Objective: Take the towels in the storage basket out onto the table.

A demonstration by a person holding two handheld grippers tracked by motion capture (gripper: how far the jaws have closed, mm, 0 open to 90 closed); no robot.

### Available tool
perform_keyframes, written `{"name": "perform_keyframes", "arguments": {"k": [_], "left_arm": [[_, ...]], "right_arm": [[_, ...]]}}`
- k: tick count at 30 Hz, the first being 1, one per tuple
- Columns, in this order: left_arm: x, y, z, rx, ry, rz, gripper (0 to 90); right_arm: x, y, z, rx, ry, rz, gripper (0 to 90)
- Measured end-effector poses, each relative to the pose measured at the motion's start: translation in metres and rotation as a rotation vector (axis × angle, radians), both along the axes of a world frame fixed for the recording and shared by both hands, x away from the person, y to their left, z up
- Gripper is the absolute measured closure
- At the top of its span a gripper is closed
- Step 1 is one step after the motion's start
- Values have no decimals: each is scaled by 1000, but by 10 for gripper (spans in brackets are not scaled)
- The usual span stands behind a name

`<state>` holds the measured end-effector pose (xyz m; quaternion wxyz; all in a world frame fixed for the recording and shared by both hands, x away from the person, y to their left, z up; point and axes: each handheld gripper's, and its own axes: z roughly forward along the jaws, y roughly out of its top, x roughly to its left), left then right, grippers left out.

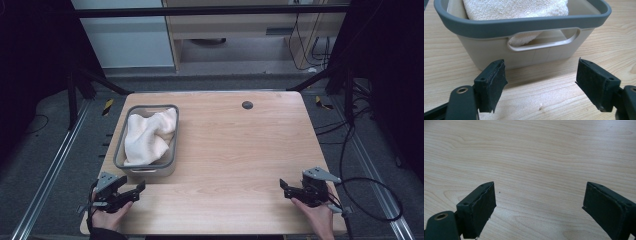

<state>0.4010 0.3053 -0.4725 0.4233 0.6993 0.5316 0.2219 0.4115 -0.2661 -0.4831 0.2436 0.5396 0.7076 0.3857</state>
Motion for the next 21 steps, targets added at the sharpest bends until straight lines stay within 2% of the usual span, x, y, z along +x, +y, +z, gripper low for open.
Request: {"name": "perform_keyframes", "arguments": {"k": [2,8,19,21], "left_arm": [[0,-1,0,12,8,0,236],[1,-1,6,9,2,1,222],[-1,1,19,-16,-29,1,231],[0,1,22,-23,-32,0,233]], "right_arm": [[0,0,0,2,3,2,111],[1,0,-1,2,4,14,120],[1,1,-2,-1,5,16,122],[2,2,-3,-18,3,20,123]]}}
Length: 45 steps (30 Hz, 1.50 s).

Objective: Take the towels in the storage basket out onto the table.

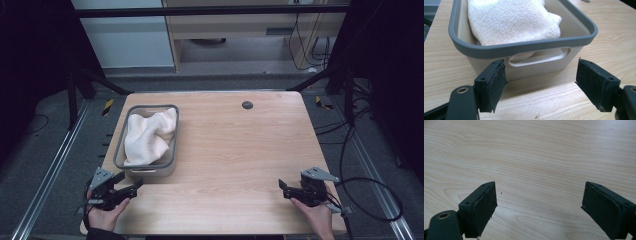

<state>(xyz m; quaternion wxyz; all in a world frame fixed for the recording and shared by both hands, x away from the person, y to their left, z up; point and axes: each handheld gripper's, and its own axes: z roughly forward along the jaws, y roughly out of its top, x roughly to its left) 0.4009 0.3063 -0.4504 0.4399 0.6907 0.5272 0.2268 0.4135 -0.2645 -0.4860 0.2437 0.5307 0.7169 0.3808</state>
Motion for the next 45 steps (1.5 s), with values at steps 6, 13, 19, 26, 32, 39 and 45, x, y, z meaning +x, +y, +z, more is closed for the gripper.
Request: {"name": "perform_keyframes", "arguments": {"k": [6,13,19,26,32,39,45], "left_arm": [[1,0,7,-19,-10,-9,233],[5,4,16,-39,-20,-12,230],[9,6,22,-36,-20,-14,225],[14,5,29,-30,-22,-18,227],[20,3,35,-26,-21,-17,229],[29,3,44,-25,-33,-21,223],[37,1,50,-22,-32,-33,218]], "right_arm": [[0,0,0,4,-2,-3,125],[0,2,0,3,1,-2,125],[2,0,0,0,-8,-10,124],[2,-1,1,2,-11,-15,123],[2,-1,0,3,-8,-12,124],[3,0,0,0,-1,-7,122],[4,-2,1,2,-5,-13,120]]}}
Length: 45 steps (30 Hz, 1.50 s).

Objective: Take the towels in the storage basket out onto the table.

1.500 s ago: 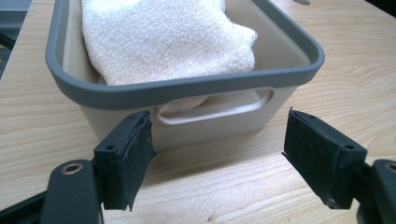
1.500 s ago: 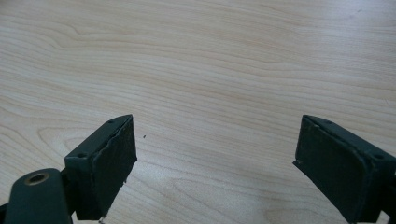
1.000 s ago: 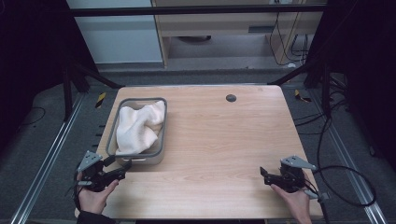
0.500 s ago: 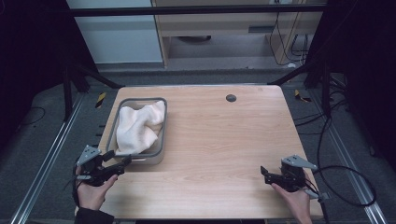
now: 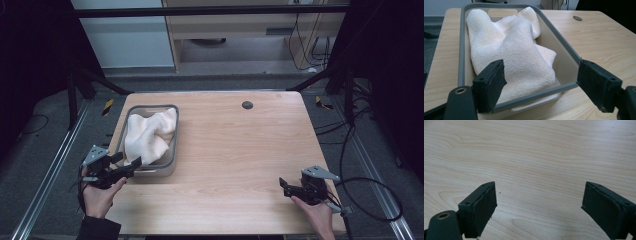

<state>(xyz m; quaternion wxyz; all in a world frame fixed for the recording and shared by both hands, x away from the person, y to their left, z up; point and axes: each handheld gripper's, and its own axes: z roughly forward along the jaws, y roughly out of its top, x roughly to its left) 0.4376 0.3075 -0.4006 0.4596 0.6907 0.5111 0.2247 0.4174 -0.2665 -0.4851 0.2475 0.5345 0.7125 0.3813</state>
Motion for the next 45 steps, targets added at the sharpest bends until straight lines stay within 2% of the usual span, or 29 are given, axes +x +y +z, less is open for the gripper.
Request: {"name": "perform_keyframes", "arguments": {"k": [7,8,21,28,35,45], "left_arm": [[12,-1,14,-6,-1,-8,212],[13,-1,15,-3,2,-9,210],[39,-8,33,64,52,-27,208],[53,-13,37,97,70,-34,207],[67,-18,40,138,111,-55,198],[82,-22,39,172,160,-64,196]], "right_arm": [[0,0,2,3,3,-3,119],[0,1,2,-9,-5,1,118],[1,4,3,-25,-3,18,117],[1,6,2,-35,1,29,117],[1,6,2,-41,7,34,118],[1,6,1,-50,13,38,118]]}}
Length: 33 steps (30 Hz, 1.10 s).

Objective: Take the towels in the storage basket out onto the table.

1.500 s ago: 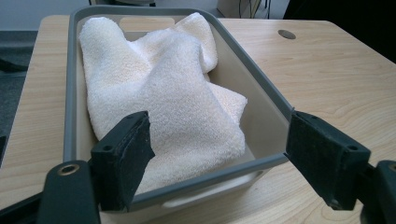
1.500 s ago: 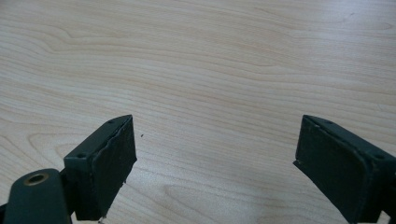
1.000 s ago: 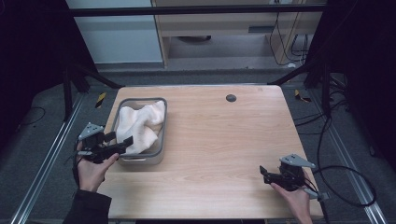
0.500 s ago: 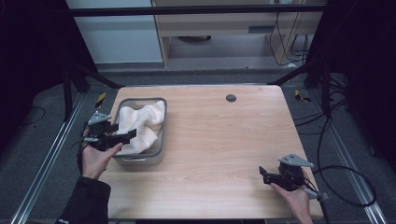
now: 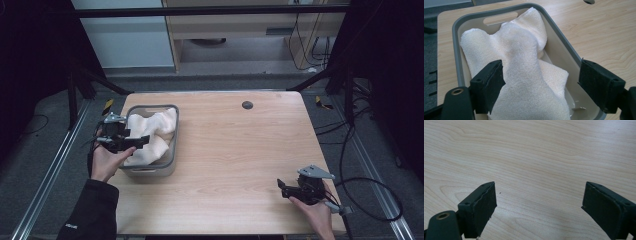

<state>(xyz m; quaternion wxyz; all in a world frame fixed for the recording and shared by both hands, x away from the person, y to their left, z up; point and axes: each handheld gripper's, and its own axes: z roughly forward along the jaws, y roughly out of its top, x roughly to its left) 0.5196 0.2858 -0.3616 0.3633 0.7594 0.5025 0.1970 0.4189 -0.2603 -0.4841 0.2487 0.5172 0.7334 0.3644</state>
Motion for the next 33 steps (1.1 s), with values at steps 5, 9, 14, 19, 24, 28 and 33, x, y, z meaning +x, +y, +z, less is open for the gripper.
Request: {"name": "perform_keyframes", "arguments": {"k": [5,9,14,19,24,28,33], "left_arm": [[7,-2,0,16,23,-4,193],[13,-3,1,32,39,-3,193],[20,-5,0,60,64,-9,191],[27,-9,-2,77,80,-9,191],[33,-11,-3,84,100,-11,192],[37,-14,-4,96,119,-11,192],[43,-15,-8,110,151,-6,192]], "right_arm": [[0,0,0,-2,4,2,118],[0,0,-1,-7,7,6,118],[0,0,-1,-3,12,9,118],[1,0,-1,-9,10,10,119],[1,0,-1,-12,12,13,120],[1,1,-2,-11,18,16,120],[1,1,-1,-9,20,18,120]]}}
